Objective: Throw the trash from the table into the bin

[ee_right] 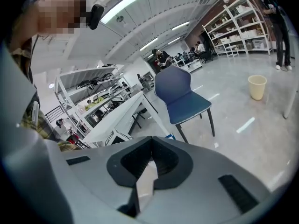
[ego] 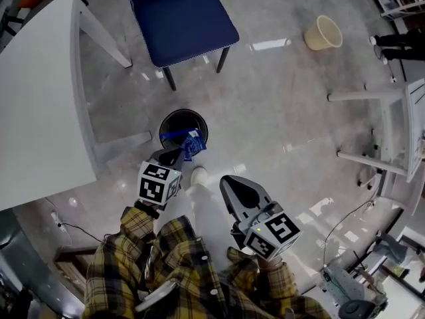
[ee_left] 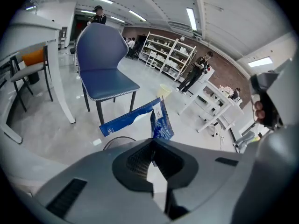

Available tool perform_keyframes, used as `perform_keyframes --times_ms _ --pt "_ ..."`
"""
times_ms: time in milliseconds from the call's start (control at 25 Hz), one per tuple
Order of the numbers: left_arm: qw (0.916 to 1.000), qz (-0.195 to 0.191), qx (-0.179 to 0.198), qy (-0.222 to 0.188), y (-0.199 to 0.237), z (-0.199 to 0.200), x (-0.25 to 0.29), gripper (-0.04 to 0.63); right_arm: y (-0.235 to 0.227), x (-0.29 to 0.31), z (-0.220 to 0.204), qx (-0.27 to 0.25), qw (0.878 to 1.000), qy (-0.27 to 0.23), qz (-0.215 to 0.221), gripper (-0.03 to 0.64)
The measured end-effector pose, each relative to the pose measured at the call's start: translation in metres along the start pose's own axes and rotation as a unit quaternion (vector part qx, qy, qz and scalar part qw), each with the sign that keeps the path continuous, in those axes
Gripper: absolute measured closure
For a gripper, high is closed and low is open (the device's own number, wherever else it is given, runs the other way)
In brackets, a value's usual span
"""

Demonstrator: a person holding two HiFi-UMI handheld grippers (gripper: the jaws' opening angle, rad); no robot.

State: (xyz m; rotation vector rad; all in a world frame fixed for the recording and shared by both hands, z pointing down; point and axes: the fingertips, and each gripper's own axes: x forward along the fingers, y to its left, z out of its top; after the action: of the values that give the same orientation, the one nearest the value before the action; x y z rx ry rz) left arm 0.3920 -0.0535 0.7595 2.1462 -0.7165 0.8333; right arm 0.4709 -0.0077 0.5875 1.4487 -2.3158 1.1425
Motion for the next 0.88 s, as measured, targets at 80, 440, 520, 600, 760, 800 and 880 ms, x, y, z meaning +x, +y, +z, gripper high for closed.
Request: perform_keyframes --times_ms 80,440,520,600,760,800,880 --pt "0.9999 0.003 0.004 0.014 0.019 -0.012 0.029 0.588 -0.015 0.013 -0.015 0.008 1.000 0.003 -0.006 0.618" --pt "0.9972 0.018 -0.033 0.065 0.105 -0.084 0.143 0.586 -0.052 0.077 -0.057 0.010 1.000 0.001 -0.011 0.618" --pt "0.9954 0.024 -0.047 0.080 0.121 -0.102 0.163 0.586 -0.055 0.087 -0.067 0.011 1.000 -0.003 -0.014 0.618" --pt "0.9931 0.030 -0.058 0.098 0.133 -0.118 0.181 0.586 -0.060 0.092 -0.075 0.013 1.000 -0.007 -0.019 0.618" --pt "0.9911 0.040 -0.052 0.116 0.148 -0.135 0.208 0.584 -0.067 0.093 -0.087 0.020 0.999 -0.007 -0.031 0.618" --pt "0.9910 0.043 -0.044 0.118 0.151 -0.136 0.211 0.577 -0.068 0.091 -0.089 0.023 0.999 -0.006 -0.033 0.618" --pt "0.9899 0.045 -0.037 0.129 0.152 -0.139 0.214 0.466 -0.069 0.087 -0.092 0.029 0.999 -0.005 -0.037 0.618"
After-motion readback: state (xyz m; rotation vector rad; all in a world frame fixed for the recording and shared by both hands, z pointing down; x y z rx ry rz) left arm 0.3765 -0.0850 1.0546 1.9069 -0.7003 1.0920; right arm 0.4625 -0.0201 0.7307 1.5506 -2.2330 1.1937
